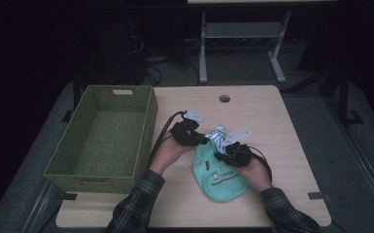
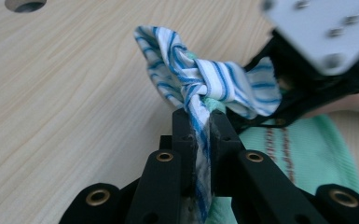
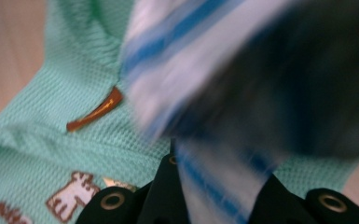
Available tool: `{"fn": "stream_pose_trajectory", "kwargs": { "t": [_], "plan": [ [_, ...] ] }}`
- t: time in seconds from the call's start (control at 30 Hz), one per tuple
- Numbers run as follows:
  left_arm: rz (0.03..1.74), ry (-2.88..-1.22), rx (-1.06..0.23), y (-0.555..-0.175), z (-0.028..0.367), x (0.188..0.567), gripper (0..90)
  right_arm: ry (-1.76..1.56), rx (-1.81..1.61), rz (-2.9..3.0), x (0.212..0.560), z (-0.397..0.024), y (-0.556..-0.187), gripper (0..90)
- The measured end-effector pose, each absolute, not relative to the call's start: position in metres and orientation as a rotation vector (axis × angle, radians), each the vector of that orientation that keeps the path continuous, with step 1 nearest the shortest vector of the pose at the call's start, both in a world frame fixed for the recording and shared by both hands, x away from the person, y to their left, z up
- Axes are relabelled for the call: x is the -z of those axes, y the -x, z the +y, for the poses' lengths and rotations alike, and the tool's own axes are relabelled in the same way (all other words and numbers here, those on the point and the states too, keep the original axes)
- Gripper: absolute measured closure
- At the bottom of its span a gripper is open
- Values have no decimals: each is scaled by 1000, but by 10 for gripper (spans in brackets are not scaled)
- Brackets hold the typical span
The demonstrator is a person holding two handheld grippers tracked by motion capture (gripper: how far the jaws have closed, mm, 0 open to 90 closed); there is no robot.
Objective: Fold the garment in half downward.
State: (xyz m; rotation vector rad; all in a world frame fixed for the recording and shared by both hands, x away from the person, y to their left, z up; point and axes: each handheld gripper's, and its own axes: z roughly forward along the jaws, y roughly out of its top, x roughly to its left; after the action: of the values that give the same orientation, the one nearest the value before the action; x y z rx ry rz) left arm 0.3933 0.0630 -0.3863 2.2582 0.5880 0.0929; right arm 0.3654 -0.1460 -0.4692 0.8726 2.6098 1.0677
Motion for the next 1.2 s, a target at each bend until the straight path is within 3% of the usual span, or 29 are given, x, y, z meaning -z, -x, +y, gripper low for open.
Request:
{"fn": "stream_pose_trajectory", "kwargs": {
  "t": [0.23, 0.43, 0.7, 1.2],
  "plan": [
    [598, -2263, -138, -392, 69, 385, 831, -864, -1084, 2601, 466, -141, -371, 899],
    [613, -2262, -168, -393, 74, 384, 831, -849, -1098, 2608, 451, -166, -347, 899],
    [599, -2276, -211, -388, 77, 380, 830, -866, -1010, 2658, 458, -195, -318, 899],
    [468, -2280, -151, -357, 59, 380, 830, -919, -1007, 2667, 464, -196, -324, 900]
  ]
}}
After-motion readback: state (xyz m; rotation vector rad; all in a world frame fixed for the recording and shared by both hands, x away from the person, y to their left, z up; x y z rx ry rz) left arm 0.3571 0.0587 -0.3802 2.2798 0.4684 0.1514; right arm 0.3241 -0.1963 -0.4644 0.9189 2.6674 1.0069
